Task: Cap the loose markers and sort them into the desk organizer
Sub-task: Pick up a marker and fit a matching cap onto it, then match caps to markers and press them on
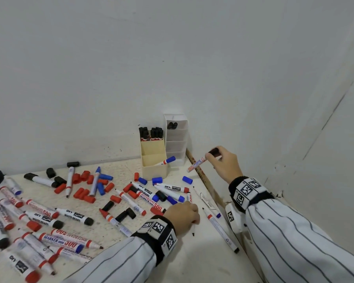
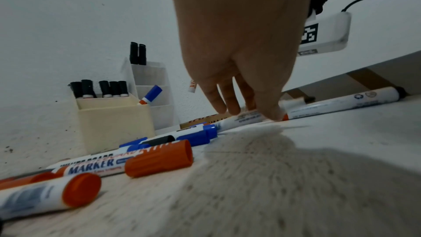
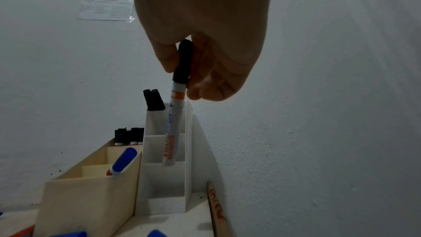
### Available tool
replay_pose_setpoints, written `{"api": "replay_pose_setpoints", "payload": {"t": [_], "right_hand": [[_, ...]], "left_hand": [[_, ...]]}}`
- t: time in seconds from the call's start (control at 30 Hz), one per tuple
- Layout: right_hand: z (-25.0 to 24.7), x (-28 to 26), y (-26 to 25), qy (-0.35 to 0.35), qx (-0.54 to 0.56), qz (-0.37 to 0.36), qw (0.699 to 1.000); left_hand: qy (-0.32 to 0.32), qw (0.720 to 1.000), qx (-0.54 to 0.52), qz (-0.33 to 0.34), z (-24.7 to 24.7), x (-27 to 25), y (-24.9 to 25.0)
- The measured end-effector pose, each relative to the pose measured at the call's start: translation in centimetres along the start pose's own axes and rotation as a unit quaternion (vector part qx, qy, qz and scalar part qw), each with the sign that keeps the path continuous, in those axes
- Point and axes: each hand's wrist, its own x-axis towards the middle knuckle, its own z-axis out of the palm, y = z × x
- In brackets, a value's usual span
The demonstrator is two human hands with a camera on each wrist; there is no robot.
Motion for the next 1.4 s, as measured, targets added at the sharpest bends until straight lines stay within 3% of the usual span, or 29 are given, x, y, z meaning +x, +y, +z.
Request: {"api": "replay_pose_setpoints", "payload": {"t": [0.1,0.23,0.33,0.4,0.57,0.8,0.9,1.07,1.2,1.33,1.4], "right_hand": [[0.1,1.2,-0.9,0.018,0.005,-0.042,0.999],[0.7,3.1,-2.9,0.056,0.029,-0.096,0.993],[1.7,4.3,-4.4,0.075,0.056,-0.142,0.985],[2.6,5.1,-5.0,0.088,0.066,-0.162,0.981],[4.8,6.9,-5.9,0.124,0.072,-0.161,0.976],[7.3,8.9,-6.1,0.079,-0.012,-0.12,0.99],[8.1,9.3,-5.8,0.066,-0.025,-0.096,0.993],[9.2,9.4,-5.6,0.027,-0.049,-0.063,0.996],[10.0,9.1,-5.9,0.093,-0.087,-0.065,0.99],[11.7,7.8,-7.4,0.222,-0.083,-0.149,0.96],[13.0,6.6,-8.7,0.159,-0.028,-0.213,0.964]], "left_hand": [[0.059,0.998,-0.023,0.009,-0.2,-0.3,-0.7],[0.228,0.963,-0.135,-0.043,-1.0,-0.9,-1.8],[0.308,0.894,-0.281,-0.164,-2.0,-1.5,-2.7],[0.348,0.844,-0.353,-0.205,-2.5,-2.1,-3.5],[0.428,0.759,-0.423,-0.249,-3.9,-4.3,-6.7],[0.496,0.645,-0.501,-0.296,-5.1,-8.3,-11.6],[0.489,0.63,-0.508,-0.325,-5.0,-10.0,-13.3],[0.459,0.645,-0.463,-0.398,-4.1,-12.6,-15.4],[0.446,0.634,-0.458,-0.435,-3.5,-14.9,-16.3],[0.441,0.625,-0.434,-0.476,-2.9,-17.4,-17.6],[0.434,0.629,-0.409,-0.499,-2.7,-18.8,-18.1]]}}
